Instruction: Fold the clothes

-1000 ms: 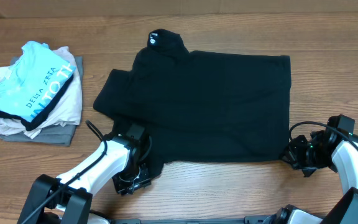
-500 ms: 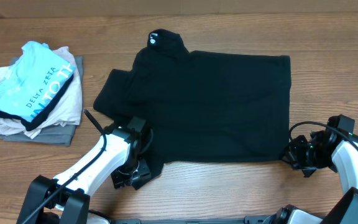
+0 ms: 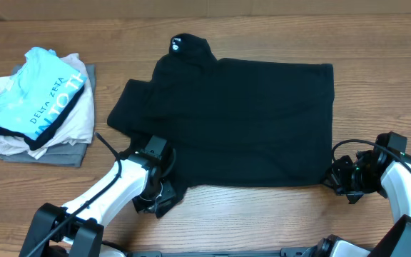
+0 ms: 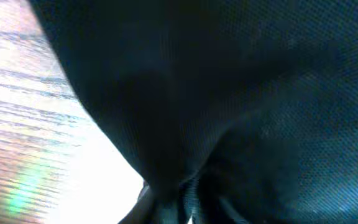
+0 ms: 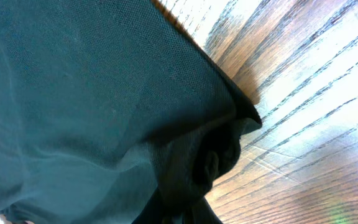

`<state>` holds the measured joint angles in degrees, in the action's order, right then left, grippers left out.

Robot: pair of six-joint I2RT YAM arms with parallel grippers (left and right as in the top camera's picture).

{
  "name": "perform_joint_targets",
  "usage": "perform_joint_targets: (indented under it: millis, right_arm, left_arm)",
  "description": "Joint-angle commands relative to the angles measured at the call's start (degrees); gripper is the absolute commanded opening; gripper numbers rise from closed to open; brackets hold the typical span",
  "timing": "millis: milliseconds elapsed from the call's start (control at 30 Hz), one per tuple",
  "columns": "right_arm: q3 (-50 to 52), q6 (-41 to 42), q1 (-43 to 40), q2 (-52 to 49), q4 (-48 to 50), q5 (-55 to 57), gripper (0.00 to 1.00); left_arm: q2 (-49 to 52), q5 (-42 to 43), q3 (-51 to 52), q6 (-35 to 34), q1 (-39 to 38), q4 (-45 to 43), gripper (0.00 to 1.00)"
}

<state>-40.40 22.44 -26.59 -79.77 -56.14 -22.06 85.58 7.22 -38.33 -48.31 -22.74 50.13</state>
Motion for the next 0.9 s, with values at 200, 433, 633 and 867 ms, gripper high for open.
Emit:
perform_joint_targets:
  millis: [200,433,633,867]
  right_arm:
    - [-1.3,-2.0,-0.2,0.2,0.5,0.0,0.05]
    - [-3.4,-3.0,-0.2,0.2,0.5,-0.1,0.05]
    - [-5.5,-4.1,-0.2,0.2,-1.2,-0.1,0.05]
    - [-5.5,-4.1,-0.2,0.2,-1.0,-0.8,0.05]
  left_arm:
    - [0.6,-4.9,-4.4,0.5,0.3,12.1,0.07]
    - [-1.2,-17.1,-17.5,1.0,0.3,29.4,0.15]
    - [-1.6,-19.0,-19.8,1.4,0.3,29.3,0.23]
    - [-1.6,-18.1,-19.8,1.5,0.3,27.1,0.25]
